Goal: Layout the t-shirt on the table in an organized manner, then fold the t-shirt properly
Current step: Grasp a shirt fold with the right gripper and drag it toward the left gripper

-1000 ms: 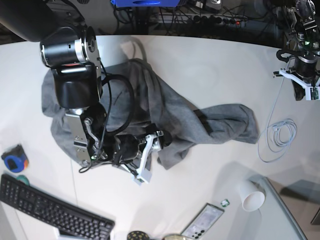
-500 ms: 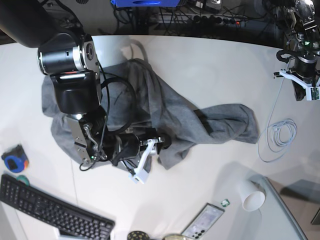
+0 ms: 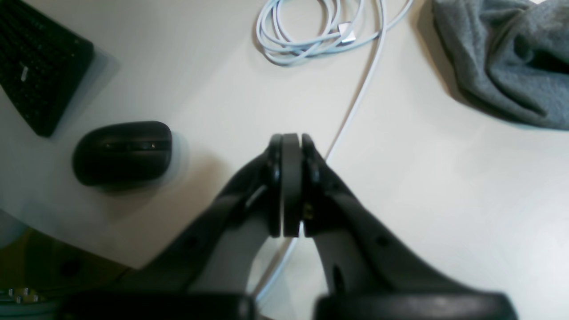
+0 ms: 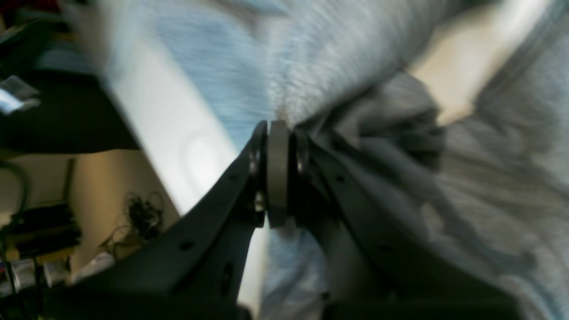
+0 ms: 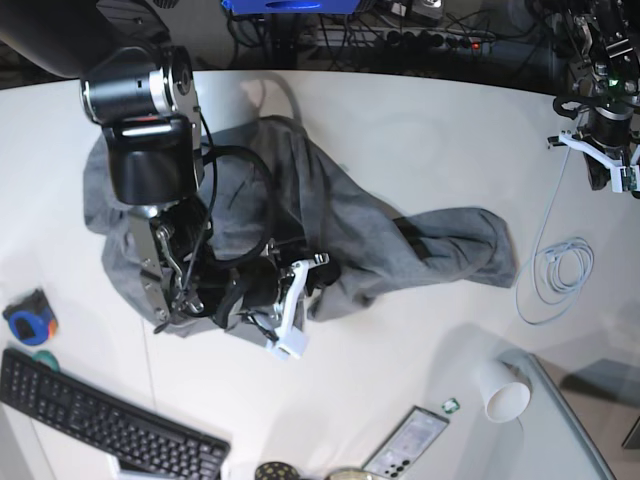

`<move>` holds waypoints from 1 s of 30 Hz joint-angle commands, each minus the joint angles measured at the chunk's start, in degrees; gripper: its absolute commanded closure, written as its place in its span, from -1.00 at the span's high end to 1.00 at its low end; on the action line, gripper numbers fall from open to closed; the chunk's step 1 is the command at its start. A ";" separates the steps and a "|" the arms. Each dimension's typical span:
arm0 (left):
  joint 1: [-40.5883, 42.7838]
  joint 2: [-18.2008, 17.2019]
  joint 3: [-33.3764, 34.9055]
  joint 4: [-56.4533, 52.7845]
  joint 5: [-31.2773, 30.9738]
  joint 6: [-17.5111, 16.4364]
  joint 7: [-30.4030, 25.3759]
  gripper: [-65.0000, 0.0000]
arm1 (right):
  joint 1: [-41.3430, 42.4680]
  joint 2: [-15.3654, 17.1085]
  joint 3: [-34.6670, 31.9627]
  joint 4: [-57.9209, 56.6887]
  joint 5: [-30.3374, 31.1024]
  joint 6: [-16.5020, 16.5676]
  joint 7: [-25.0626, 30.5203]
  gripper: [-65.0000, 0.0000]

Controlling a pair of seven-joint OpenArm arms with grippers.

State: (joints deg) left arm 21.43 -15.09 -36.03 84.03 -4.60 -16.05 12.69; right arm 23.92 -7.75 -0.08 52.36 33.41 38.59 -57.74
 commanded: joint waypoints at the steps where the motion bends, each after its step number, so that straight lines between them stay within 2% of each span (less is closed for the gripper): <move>1: -0.20 -1.04 -0.58 0.94 -0.28 0.45 -1.30 -1.00 | 0.30 -0.38 -0.76 4.21 2.59 0.75 -1.65 -0.99; 6: -1.43 -1.74 -0.06 1.38 -0.19 0.45 -1.13 -1.00 | -6.82 -0.12 -9.64 22.59 10.59 0.66 -10.18 -0.99; 9: -2.57 -1.74 -0.14 0.94 -0.19 0.45 -0.86 -1.00 | -11.22 0.06 -15.44 28.56 13.23 0.66 -13.61 -0.99; 13: -2.75 -1.74 -0.06 1.11 -0.10 0.45 -0.86 -1.00 | -14.47 1.73 -20.54 28.65 13.76 1.02 -14.05 -0.98; 16: -3.63 -1.74 0.03 0.67 -0.10 0.45 -0.78 -1.00 | -13.50 2.69 -19.40 24.78 15.34 1.02 -12.90 -0.95; 18: -4.07 -1.74 0.03 0.15 -0.10 0.45 -0.78 -1.00 | -12.27 2.78 -19.40 21.09 14.99 1.02 -12.99 -0.78; 22: -4.24 -1.74 0.03 0.15 -0.10 0.45 -0.78 -1.00 | -11.48 4.89 -19.31 19.25 16.13 1.02 -13.78 -0.13; 24: -4.24 -1.74 1.00 0.23 -0.10 0.45 -0.78 -1.00 | -11.48 5.33 -19.04 19.42 19.21 1.02 -15.80 0.12; 27: -4.24 -1.57 5.39 1.20 -0.19 0.45 -0.78 -1.00 | -11.66 9.02 -18.96 23.73 21.84 0.84 -16.16 0.09; 30: -3.80 -0.16 10.67 4.01 -0.63 0.45 -0.78 -1.00 | -11.83 14.65 -18.96 30.59 21.84 0.66 -12.37 -0.09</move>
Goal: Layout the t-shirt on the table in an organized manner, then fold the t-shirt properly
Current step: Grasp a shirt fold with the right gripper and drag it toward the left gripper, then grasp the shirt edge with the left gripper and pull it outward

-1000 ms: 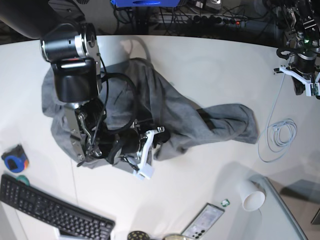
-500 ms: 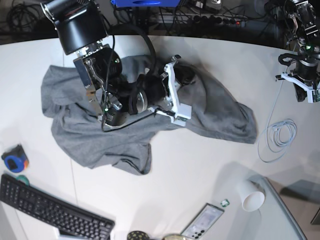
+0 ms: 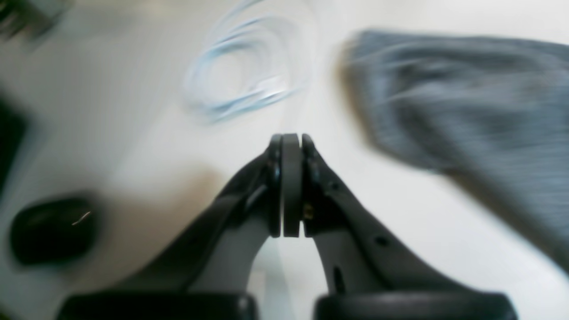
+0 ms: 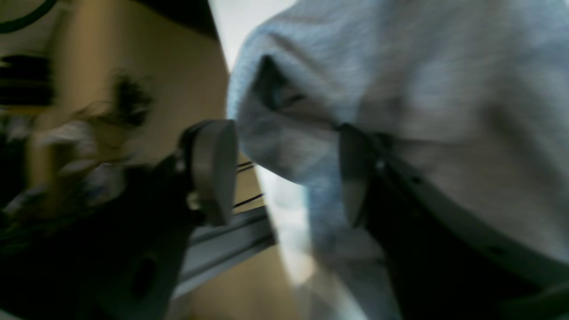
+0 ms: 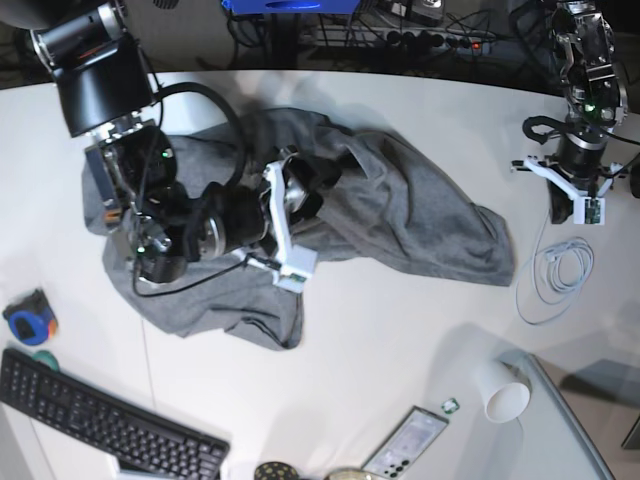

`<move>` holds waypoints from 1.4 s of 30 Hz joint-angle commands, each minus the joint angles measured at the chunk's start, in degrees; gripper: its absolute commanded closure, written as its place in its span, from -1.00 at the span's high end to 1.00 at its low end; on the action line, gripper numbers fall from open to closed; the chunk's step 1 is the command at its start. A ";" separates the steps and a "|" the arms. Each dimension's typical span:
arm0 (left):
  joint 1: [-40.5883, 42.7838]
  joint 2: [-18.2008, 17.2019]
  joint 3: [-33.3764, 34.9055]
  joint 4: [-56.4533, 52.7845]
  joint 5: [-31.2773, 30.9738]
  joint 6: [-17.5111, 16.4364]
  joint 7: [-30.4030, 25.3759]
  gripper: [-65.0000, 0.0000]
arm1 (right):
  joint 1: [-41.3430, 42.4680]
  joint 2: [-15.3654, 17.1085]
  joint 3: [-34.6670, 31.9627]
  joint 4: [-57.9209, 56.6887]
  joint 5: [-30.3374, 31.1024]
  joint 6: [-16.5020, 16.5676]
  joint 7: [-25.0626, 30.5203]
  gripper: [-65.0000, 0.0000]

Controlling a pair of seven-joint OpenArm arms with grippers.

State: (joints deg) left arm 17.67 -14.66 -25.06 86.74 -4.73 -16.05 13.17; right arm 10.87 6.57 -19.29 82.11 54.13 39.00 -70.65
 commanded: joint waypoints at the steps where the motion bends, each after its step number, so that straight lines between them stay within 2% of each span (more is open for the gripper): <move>1: -0.04 0.55 1.19 2.45 -0.41 0.45 -1.26 -1.00 | 1.21 2.27 0.34 2.07 1.12 0.25 2.48 -0.16; 4: -0.31 4.15 5.85 5.96 -0.06 0.45 -1.17 -1.00 | 1.21 9.92 0.43 2.42 1.12 -0.98 12.41 -0.45; 7: -1.63 5.38 10.42 5.17 0.03 0.54 -1.17 -1.00 | 1.39 15.10 0.34 -3.91 1.12 -6.61 21.38 -0.97; 8: -2.33 5.47 11.92 3.68 0.47 0.63 -1.17 -1.00 | 1.65 16.42 0.34 -7.25 1.12 -8.72 24.02 -1.00; 10: -3.74 5.47 13.59 -0.10 3.63 0.71 -1.43 -1.00 | 2.88 18.27 0.26 -13.49 1.04 -10.65 29.11 -0.94; 15: -7.34 5.56 14.38 -8.45 12.78 0.71 -1.70 -1.00 | 5.79 21.34 -0.10 -26.76 0.86 -11.00 36.76 -0.99; 17: -9.45 5.38 14.38 -12.15 14.71 0.71 -1.78 -1.00 | 6.05 21.87 0.08 -30.19 -1.34 -11.09 37.99 -0.99; 20: -13.67 5.29 14.73 -17.86 15.76 0.71 -1.78 -1.00 | 7.10 21.34 0.26 -34.15 -8.37 -11.09 38.61 -0.99; 24: -20.44 5.47 14.82 -24.37 15.76 0.71 -1.78 -1.00 | 8.69 17.83 0.34 -38.98 -16.55 -11.09 39.75 -0.99; 27: -26.68 5.56 16.93 -30.08 15.76 0.71 -1.78 -1.00 | 11.15 15.63 0.34 -45.23 -20.41 -11.18 43.71 -0.99; 33: -35.30 5.56 21.23 -38.52 15.68 0.71 -4.42 -1.00 | 17.83 14.75 0.26 -57.36 -22.00 -11.18 51.27 -0.99; 38: -36.88 5.47 20.44 -37.29 15.24 0.71 -4.51 -1.00 | 20.20 16.86 0.26 -58.15 -21.65 -11.18 51.27 -0.99; 40: -35.47 5.29 19.04 -32.98 15.24 0.71 -4.33 -1.00 | 20.38 17.48 0.34 -57.27 -21.47 -11.18 50.39 -0.99; 42: -31.61 5.29 14.82 -25.68 15.24 0.71 -2.75 -1.00 | 19.59 17.65 0.43 -54.02 -21.38 -11.18 47.93 -1.00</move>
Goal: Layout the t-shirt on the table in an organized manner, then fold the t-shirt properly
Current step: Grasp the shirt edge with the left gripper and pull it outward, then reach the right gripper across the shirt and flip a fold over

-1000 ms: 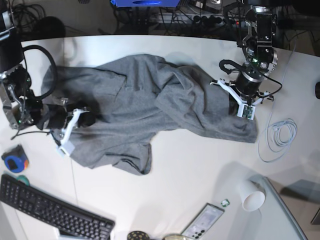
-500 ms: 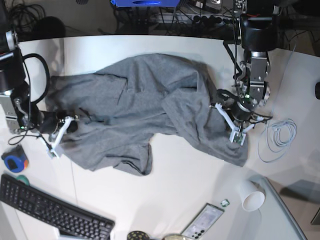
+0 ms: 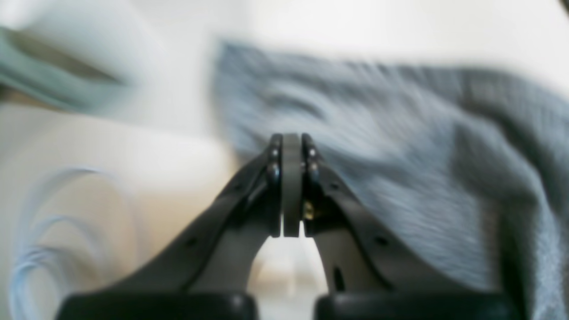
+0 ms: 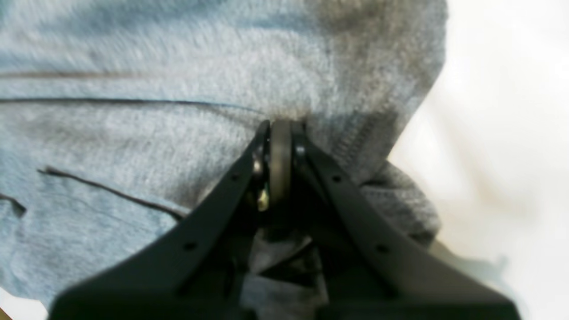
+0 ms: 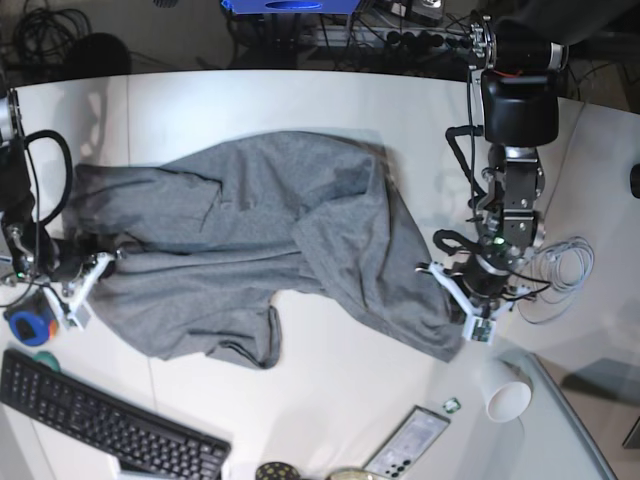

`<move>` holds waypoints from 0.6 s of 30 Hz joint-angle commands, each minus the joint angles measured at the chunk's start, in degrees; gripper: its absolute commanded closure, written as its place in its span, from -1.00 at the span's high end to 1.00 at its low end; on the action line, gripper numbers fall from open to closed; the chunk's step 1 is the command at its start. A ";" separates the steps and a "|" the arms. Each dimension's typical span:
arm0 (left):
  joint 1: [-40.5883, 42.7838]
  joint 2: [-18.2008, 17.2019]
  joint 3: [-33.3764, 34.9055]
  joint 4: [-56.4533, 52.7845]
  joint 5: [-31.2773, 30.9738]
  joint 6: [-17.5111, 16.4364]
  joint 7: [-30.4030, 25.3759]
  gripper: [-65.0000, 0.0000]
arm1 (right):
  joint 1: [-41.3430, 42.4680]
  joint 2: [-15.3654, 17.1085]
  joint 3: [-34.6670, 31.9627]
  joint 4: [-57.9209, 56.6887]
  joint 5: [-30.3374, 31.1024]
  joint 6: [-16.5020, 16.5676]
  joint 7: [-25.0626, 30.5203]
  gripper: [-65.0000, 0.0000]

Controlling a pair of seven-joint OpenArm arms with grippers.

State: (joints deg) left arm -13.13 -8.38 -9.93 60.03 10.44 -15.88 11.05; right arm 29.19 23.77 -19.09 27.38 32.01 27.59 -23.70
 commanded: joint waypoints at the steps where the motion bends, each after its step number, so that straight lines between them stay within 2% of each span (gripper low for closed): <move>1: 0.69 -0.72 -1.71 4.72 0.07 0.45 1.30 -1.00 | 0.04 0.45 1.03 3.00 0.74 0.23 -0.25 -1.00; 5: 7.89 1.83 -2.77 22.30 -2.04 0.27 9.30 -1.00 | -8.40 0.45 10.52 19.53 0.56 0.67 -5.70 -0.98; 8: 11.67 3.50 -0.31 33.29 -5.03 0.27 15.19 -1.00 | -14.73 -0.34 16.32 34.38 0.65 0.67 -10.63 -0.98; 11: 14.40 3.85 1.54 41.64 -6.35 0.27 20.38 -1.00 | -19.92 -3.33 19.31 48.89 0.65 0.67 -17.57 -0.96; 13: 15.81 3.85 1.27 44.37 -6.88 0.27 22.23 -1.00 | -22.03 -5.62 19.93 56.36 0.65 0.67 -23.37 -0.82; 15: 17.30 3.42 -0.31 44.54 -6.52 0.27 22.58 -1.00 | -23.17 -9.13 19.84 61.90 0.65 0.67 -28.38 -0.52; 18: 19.76 3.42 -7.87 42.52 -6.79 0.27 22.31 -1.00 | -23.26 -14.76 19.66 63.75 0.30 0.67 -31.55 -0.07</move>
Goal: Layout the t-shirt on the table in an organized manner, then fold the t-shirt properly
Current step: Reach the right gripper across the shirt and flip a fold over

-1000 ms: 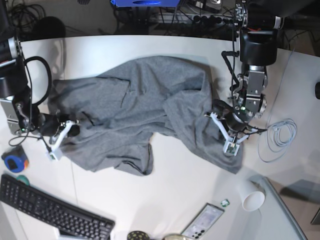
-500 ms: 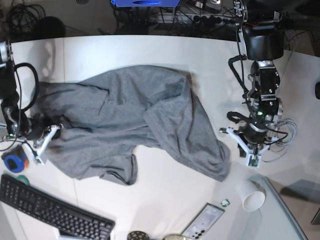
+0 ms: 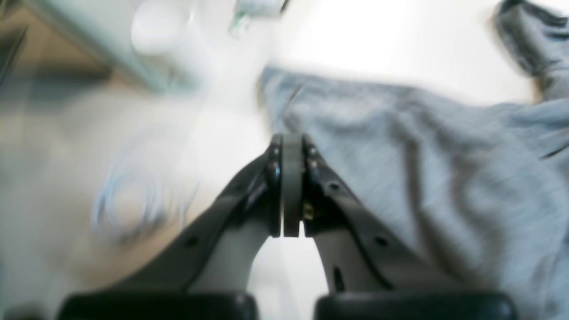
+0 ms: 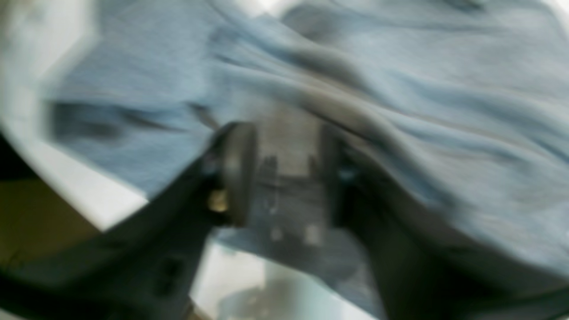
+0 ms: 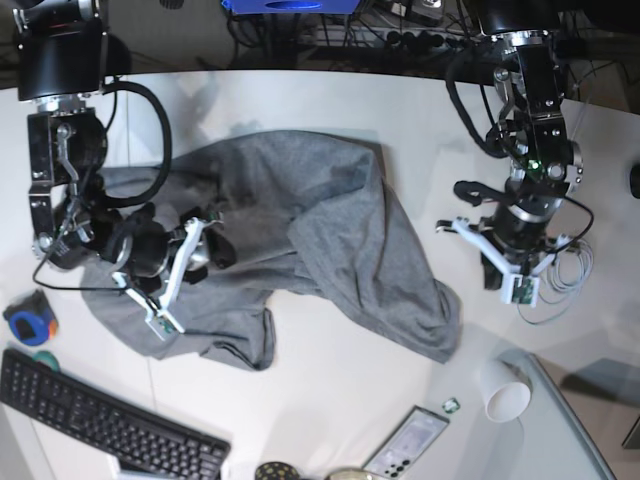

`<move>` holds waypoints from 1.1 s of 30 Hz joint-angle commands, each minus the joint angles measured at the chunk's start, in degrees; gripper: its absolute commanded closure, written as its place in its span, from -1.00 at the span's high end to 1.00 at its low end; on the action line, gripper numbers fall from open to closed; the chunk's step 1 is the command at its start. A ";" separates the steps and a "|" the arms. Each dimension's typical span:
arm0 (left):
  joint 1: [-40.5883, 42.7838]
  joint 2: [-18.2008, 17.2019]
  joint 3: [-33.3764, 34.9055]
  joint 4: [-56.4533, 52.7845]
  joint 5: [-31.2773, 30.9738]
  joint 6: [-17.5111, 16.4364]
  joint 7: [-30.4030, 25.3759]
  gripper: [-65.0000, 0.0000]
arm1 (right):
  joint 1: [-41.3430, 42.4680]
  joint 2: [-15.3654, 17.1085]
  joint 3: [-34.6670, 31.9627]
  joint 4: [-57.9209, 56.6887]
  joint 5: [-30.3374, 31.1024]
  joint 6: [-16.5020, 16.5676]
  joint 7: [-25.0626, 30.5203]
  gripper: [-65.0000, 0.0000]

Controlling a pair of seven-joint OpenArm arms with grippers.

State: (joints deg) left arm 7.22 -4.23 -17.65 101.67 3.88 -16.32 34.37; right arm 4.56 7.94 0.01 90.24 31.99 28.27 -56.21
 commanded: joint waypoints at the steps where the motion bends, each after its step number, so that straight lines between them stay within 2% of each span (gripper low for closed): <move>1: 0.38 -0.83 -3.32 -0.09 -0.23 0.71 -1.01 -1.00 | 1.90 -0.69 0.56 0.44 0.14 -0.01 0.95 0.04; 3: 2.23 -0.91 -9.74 -1.67 -0.32 0.71 -1.18 -1.00 | 3.14 -3.07 -0.58 -2.81 0.14 -0.01 0.95 0.07; 7: 6.09 -3.55 -18.88 -5.27 -0.41 0.71 -1.45 -1.00 | 7.62 -3.94 -6.74 -14.24 0.06 -0.01 5.61 0.07; 10: 9.79 -5.66 -22.48 -8.96 -0.41 0.71 -6.55 -1.00 | 9.99 -4.03 -11.57 -21.97 0.32 -0.01 10.45 0.08; 13: 13.04 -5.92 -25.47 -12.04 -0.41 0.71 -14.37 -1.00 | 11.84 -4.03 -14.30 -28.04 0.41 -0.01 13.35 0.09; 16: 14.62 -5.84 -27.05 -14.59 -0.41 0.71 -19.38 -1.00 | 12.63 -4.21 -14.91 -31.12 0.50 -0.01 14.14 0.09; 19: 15.15 -5.84 -27.14 -16.96 -0.41 0.71 -21.84 -1.00 | 12.72 -5.26 -15.09 -32.35 0.14 -0.01 14.23 0.09; 26: 14.53 -5.57 -26.70 -17.40 -0.41 0.71 -22.02 -1.00 | 16.94 -5.88 -15.00 -40.35 0.23 -0.01 16.60 0.09; 33: 14.45 -5.57 -26.70 -17.58 -0.41 0.71 -22.02 -1.00 | 17.46 -6.76 -15.18 -41.23 0.23 0.08 16.51 0.09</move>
State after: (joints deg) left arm 21.50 -8.91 -44.05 83.18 3.81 -16.08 13.67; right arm 20.32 1.28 -15.25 48.29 31.27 28.01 -40.47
